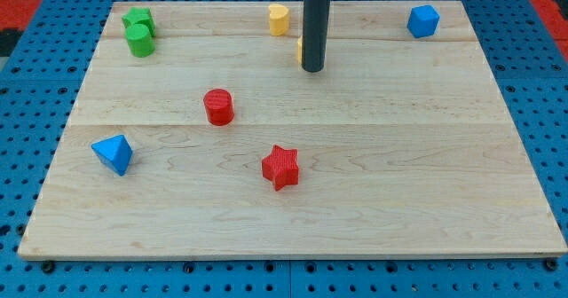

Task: Push the yellow hexagon into the yellow heart

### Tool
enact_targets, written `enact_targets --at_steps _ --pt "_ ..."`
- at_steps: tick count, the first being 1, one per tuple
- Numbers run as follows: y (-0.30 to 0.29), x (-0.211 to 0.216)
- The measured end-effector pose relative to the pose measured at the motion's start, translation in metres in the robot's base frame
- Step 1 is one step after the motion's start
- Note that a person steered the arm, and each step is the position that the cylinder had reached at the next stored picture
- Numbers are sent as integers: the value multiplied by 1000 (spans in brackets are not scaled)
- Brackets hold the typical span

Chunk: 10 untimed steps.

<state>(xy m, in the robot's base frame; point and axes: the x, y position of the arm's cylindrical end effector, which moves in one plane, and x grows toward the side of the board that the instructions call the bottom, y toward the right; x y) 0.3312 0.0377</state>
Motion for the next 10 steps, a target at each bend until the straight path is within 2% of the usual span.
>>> enact_targets --at_steps 2,4,5,8,10 --pt "1 -16" --pt "48 -21" --pt "45 -29" --pt "-11 -40" --pt "-11 -39"
